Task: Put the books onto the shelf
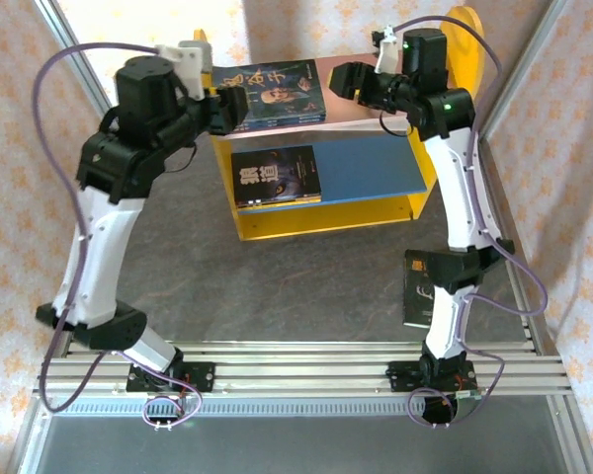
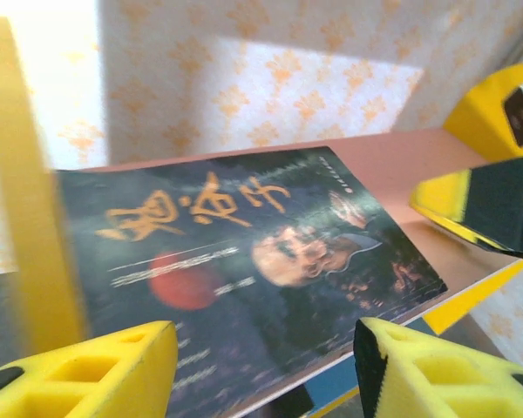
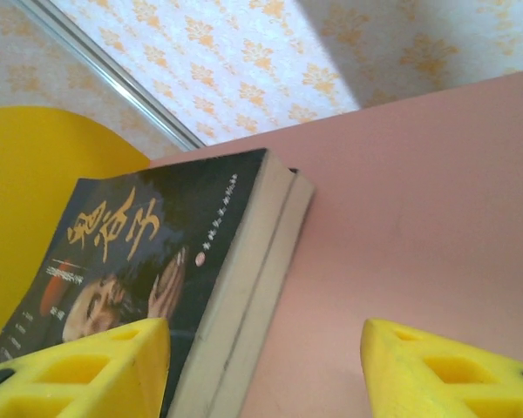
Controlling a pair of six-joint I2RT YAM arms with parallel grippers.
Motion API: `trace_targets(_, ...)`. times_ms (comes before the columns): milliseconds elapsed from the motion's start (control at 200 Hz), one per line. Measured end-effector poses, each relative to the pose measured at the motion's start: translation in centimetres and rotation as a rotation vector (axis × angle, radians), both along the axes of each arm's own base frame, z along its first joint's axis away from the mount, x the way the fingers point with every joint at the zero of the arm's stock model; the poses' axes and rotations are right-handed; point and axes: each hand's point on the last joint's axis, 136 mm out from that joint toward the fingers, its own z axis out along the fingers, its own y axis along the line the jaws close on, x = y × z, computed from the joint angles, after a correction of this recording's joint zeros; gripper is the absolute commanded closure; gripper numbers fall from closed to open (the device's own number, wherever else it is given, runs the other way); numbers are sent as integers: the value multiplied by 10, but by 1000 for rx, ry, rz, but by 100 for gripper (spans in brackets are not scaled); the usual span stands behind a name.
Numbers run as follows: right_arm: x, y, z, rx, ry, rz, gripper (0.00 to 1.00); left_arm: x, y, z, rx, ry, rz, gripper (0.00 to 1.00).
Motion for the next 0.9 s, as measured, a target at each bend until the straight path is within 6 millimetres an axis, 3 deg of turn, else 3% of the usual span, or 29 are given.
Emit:
trace_targets(125,-25,-16,5,-46,-18,-33,39,-31,33,9,27,-48,100,41)
trace_targets(235,-54,-32,6,-80,-31,-61,39,-53,54,-3,49,-48,166,41)
trace_targets(330,-82,-47,-4,-115,-35,-101,38,-64,64,-31,69,-14,195,42)
trace_targets(430,-108,-59,-28,-165,-20,-133,36,-70,67,-80,91,61,205,43)
trace_targets(591,-138,-84,-96,-276,91,-201,36,-82,71,-183,116,235,217,43)
trace_targets(711,-160,-101,-169,-328,241,-258,36,-98,70,-254,77,355,219,49)
trace_targets(801,-188,-115,-239,-358,406,-299,38,-104,63,-294,28,418,209,49)
trace_targets(901,-217,-128,-303,-386,582,-353,39,-108,49,-322,-10,455,179,49)
